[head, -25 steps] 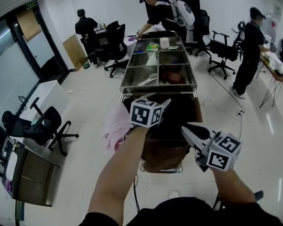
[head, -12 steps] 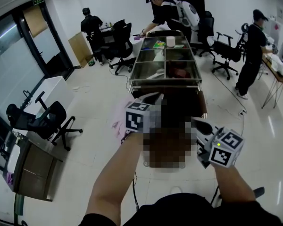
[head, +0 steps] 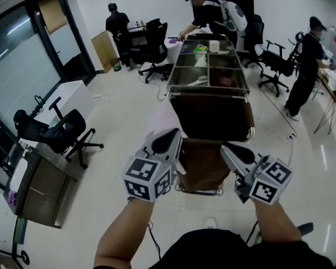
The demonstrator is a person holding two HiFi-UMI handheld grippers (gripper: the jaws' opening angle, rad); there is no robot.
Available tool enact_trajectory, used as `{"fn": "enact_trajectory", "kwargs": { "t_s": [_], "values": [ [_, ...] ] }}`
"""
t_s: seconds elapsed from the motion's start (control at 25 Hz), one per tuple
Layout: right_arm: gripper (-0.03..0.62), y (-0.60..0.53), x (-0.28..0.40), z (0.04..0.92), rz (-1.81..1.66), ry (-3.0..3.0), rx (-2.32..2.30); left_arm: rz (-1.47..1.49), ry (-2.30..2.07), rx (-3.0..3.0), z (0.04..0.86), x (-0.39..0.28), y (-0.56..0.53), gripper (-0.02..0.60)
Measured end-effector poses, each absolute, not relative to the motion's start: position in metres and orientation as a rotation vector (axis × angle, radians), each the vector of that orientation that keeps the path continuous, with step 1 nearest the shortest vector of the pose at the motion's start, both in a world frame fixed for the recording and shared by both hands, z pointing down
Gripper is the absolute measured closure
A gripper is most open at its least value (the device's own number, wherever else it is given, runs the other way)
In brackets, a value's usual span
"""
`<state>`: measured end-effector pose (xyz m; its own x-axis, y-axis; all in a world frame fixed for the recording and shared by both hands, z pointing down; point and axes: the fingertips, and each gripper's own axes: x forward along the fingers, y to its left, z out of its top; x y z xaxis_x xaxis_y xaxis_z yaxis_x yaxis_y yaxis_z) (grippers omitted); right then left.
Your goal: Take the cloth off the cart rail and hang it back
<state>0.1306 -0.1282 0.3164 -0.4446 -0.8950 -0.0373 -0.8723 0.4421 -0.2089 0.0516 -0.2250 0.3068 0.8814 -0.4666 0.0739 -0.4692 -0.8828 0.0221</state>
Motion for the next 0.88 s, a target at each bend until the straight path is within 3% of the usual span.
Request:
{"fn": "enact_trajectory", "kwargs": {
  "t_s": [0.36, 0.88],
  "values": [
    [0.582, -0.109, 0.095, 0.357, -0.383, 2.527, -1.57, -0.016, -0.914, 2.865, 0.361, -0.048, -0.174, 0.581],
    [0.582, -0.099, 0.073, 0.392, -0.428, 2.59, -1.607, 0.061, -0.904, 2.804, 0.412, -0.074, -0.146, 0.581]
  ]
}}
